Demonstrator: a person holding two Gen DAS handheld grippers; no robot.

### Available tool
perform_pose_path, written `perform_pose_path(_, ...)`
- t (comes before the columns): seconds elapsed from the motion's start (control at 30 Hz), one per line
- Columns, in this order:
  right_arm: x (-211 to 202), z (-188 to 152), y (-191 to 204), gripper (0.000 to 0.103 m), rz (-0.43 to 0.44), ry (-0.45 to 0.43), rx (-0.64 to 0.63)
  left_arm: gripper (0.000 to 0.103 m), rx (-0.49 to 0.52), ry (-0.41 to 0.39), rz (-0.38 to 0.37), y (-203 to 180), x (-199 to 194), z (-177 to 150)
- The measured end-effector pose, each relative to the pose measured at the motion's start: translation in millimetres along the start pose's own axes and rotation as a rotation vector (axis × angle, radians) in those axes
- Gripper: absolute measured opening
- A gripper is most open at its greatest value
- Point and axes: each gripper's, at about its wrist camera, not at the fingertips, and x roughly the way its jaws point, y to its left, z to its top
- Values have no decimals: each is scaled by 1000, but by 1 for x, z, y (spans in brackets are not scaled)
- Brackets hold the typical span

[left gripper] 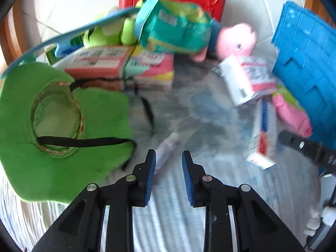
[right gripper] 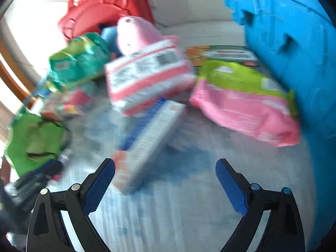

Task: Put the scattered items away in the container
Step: 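Grasp the white-pink ointment tube with the left tool while the right tool approaches the medicine box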

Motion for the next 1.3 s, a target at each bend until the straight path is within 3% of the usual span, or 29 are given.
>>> perform_pose_path(0.1, 21, -4, 14, 98, 26, 15, 16, 28, 5, 40, -29, 5, 9, -2)
perform_pose_path(0.17, 34, -8, 21, 102, 26, 7, 10, 39, -11, 26, -60, 4, 9, -2)
perform_pose_path(0.27, 39, -12, 33, 103, -38, -23, -77, 39, 20, 0, -10, -9, 10, -6)
perform_pose_path(0.3, 41, -14, 38, 97, -72, -15, -118, 39, 26, -6, 11, -13, 10, -8)
perform_pose_path(0.37, 38, -18, 43, 84, -116, -5, -180, 29, 20, -13, 17, -17, 7, -14)
perform_pose_path(0.5, 20, -28, 28, 59, -94, 39, -159, 23, -27, -5, -22, -16, -3, -28)
perform_pose_path(0.6, 3, -47, 19, 50, -79, 79, -173, 23, -49, -4, -41, -18, -7, -41)
perform_pose_path(0.73, -21, -76, 15, 50, -117, 107, -248, 23, -33, -27, -29, -24, -10, -52)
perform_pose_path(0.83, -27, -90, 7, 52, -78, 65, -223, 23, -35, -29, -17, -25, -11, -52)
perform_pose_path(0.87, -28, -90, 3, 64, -43, 59, -205, 23, -28, -31, -13, -26, -10, -51)
perform_pose_path(0.9, -27, -89, 2, 86, 6, 64, -185, 23, -23, -32, -10, -27, -9, -49)
perform_pose_path(0.93, -25, -88, 3, 99, 43, 74, -172, 23, -21, -34, -10, -27, -8, -49)
perform_pose_path(0.97, -20, -86, 6, 103, 38, 82, -174, 23, -23, -39, -13, -26, -8, -49)
perform_pose_path(1.07, -12, -82, 15, 102, -45, 90, -201, 23, -30, -56, -19, -24, -7, -49)
perform_pose_path(1.17, -18, -74, 20, 77, -76, 51, -184, 23, -23, -64, 0, -28, -4, -45)
perform_pose_path(1.3, -22, -55, 32, 77, -51, -18, -192, 23, -33, -74, 21, -30, 2, -37)
